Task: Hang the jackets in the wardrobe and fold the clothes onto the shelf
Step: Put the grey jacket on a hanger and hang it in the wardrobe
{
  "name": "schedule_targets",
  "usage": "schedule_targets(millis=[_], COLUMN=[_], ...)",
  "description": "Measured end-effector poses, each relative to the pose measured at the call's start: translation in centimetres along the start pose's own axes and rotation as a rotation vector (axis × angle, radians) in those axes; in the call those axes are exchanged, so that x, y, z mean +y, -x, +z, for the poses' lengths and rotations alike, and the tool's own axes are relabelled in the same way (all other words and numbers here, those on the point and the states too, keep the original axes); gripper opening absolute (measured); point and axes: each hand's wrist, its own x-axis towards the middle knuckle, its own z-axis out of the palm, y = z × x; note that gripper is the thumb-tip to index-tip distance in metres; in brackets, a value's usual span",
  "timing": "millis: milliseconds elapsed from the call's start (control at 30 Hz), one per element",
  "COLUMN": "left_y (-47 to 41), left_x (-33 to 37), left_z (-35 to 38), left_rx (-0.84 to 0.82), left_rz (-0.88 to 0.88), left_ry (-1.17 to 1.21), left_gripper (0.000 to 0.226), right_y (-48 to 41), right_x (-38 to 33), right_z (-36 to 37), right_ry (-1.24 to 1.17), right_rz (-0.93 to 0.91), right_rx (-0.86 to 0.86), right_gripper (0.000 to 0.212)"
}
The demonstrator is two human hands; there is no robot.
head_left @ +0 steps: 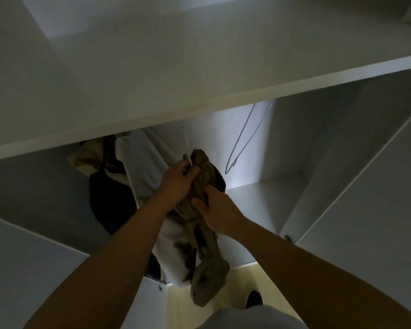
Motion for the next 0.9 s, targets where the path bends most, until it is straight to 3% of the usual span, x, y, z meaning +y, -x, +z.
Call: schedule_targets(millis=[233, 300, 367, 667, 900], left_y=[-4.0, -5.1, -6.0, -8.2, -8.5], left_x=[0.3, 0.2, 0.3, 0.6, 0.9], left_z=[2.1, 2.3, 2.1, 0.9, -0.7], left_rx=[0.046, 0.068, 0.084, 0.064, -0.113], left_rz=[0.013, 0.005, 0.012, 0.110, 0.168], left_ry=[-0.044, -0.029, -0.044, -0.168, -0.206], left_gripper=[0.027, 0.023, 0.024, 0.036, 0.016], right_y=[-3.3, -4.0, -4.7, -8.5, -10.0], right_x=[1.7, 1.7, 1.9, 3.4, 3.5], right_z=[-2.0, -2.7, -3.6, -6.4, -6.8], right_ry=[-0.116, -0.158, -0.169, 0.109, 0.326], right_rz=[0.082, 0.097, 0.093, 0.158, 0.308], right_rx=[-0.053, 0.001, 0.080, 0.104, 0.115], right_gripper=[0.023, 0.053, 0.066, 0.057, 0.060])
